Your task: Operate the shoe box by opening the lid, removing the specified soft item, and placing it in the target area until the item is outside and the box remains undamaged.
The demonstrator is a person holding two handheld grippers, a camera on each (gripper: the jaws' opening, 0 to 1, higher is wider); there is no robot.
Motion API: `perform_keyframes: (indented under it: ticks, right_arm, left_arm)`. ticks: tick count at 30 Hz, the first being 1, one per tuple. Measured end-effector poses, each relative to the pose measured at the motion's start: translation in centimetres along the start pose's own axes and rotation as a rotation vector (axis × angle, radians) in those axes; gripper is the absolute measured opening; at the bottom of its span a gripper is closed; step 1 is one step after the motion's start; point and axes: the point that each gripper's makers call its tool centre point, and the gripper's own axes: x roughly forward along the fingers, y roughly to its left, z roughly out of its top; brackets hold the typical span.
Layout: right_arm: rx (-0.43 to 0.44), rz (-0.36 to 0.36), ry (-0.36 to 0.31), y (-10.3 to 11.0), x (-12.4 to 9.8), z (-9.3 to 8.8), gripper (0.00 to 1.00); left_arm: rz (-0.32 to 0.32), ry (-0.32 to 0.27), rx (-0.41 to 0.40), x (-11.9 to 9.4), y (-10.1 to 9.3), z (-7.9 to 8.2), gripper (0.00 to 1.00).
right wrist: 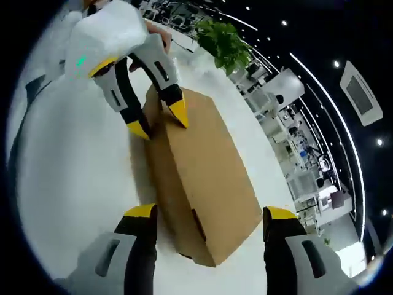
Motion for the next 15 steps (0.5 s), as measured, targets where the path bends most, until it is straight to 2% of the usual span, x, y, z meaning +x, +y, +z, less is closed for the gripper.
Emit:
perform_keyframes:
  ticks: [2,4,5,8,11,13,15]
  right_arm:
    - [-0.038,-0.014,0.007,0.3,0.5,0.4,0.70]
    - [-0.122,-0.027,0.013,-0.1,1.0,0.5,0.67]
    - [-0.141,-0.040,0.016,-0.3,1.3,0.4,0.67]
    - [-0.127,-0.042,0.019,-0.3,1.7,0.5,0.67]
    - [-0.174,-0.053,0.026,-0.2,2.1,0.5,0.67]
    - [-0.271,-0.054,0.043,-0.2,2.4,0.2,0.66]
    - [-0.286,-0.051,0.029,0.0,2.7,0.3,0.64]
  left_arm:
    - [-0.002,-0.003,-0.001,0.0,0.0,0.0,0.35]
    - [-0.002,-0.005,-0.002,0.0,0.0,0.0,0.35]
    - [-0.002,-0.003,-0.004,0.0,0.0,0.0,0.35]
    - [0.002,0.004,0.000,0.1,0.0,0.1,0.35]
    - [0.004,0.010,-0.005,0.1,0.0,0.1,0.35]
    - [0.006,0.010,-0.007,0.1,0.1,0.1,0.35]
    - [0.005,0.011,-0.003,0.0,0.1,0.1,0.35]
